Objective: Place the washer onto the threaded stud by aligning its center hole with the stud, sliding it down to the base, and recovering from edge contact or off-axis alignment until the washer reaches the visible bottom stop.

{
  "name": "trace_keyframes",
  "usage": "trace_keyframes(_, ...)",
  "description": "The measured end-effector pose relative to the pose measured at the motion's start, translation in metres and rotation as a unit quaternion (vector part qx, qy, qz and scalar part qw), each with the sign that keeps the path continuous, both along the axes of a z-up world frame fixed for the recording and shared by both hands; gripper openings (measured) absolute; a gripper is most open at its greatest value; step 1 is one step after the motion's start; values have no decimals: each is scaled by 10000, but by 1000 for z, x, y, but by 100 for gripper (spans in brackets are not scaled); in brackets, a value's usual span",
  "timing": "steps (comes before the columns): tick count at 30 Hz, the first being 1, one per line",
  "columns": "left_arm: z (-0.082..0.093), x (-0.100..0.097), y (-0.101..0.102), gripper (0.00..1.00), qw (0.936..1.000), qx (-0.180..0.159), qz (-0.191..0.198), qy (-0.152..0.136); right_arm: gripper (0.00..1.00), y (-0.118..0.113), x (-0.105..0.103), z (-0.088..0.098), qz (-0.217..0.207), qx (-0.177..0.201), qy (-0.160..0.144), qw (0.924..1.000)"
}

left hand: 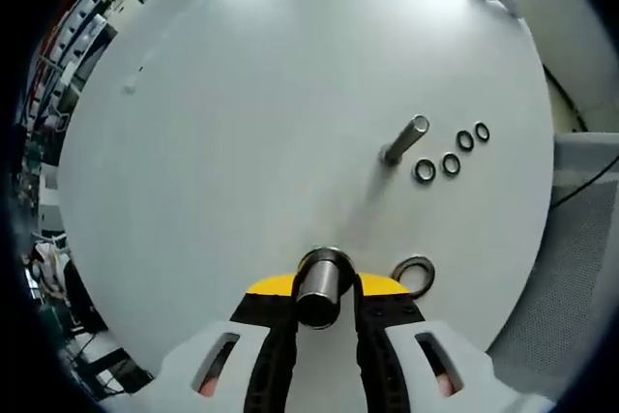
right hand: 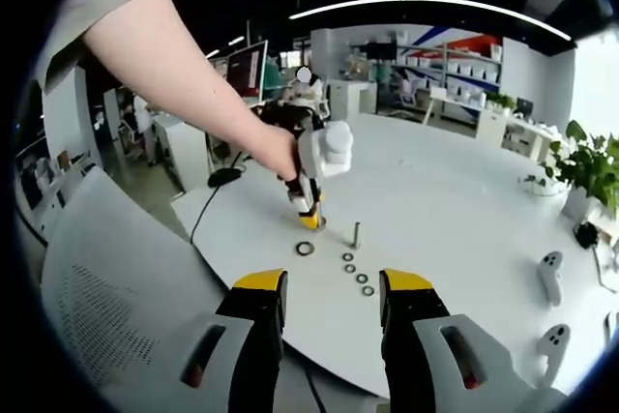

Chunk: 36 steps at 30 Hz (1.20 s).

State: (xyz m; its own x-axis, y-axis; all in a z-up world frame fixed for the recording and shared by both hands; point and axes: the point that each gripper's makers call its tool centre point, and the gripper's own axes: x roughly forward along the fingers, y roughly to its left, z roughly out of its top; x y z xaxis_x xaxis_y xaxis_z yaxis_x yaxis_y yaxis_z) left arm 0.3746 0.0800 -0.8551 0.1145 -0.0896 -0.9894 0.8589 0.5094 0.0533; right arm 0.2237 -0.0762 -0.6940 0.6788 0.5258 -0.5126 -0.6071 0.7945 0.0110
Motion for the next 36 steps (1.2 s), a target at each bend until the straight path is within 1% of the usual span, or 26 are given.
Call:
trace_keyframes(4,1,-1,2,21,9999,-83,87,-19,40,0,0,1,-32,45,-8,10000)
trace_keyframes(6,5,1,3,23,9998,-124,124,-124,40,0,0,2,-37,65,-11,10000)
trace_keyframes(7,6,4,3,25,9995,-165,169,-233,40,0,0,2,-38,71,-9,10000)
trace_keyframes(8,8,3,4,26,9994,-181,197,-233,40,0,0,1,-38,71,-7,10000)
trace_keyframes(10,11,3,6,25,9992,-214,248,-238,41,0,1,2,-49,78,-9,10000)
trace_keyframes(12,14,2,9,25,9989,-217,284,-300,41,0,1,2,-59,99,-14,9999)
trace_keyframes(17,17,-7,16,25,9984,-250,418,-278,42,-1,2,4,-104,192,-23,9998)
trace_keyframes(20,17,-15,17,25,9975,-342,567,-255,42,0,2,5,-94,190,-29,9998)
trace_keyframes(24,17,-28,20,25,9972,-341,622,-236,42,1,1,6,-65,247,-39,9997)
trace_keyframes(27,19,-38,18,25,9963,-417,711,-243,42,3,0,7,-15,256,-44,9997)
trace_keyframes(28,21,-40,17,26,9959,-448,736,-258,42,4,0,6,3,255,-39,9997)
trace_keyframes(32,28,-34,18,26,9930,-649,916,-378,42,6,-2,5,78,242,-25,9997)
trace_keyframes(36,39,-39,15,26,9890,-886,1089,-474,43,8,-3,4,147,226,27,9996)
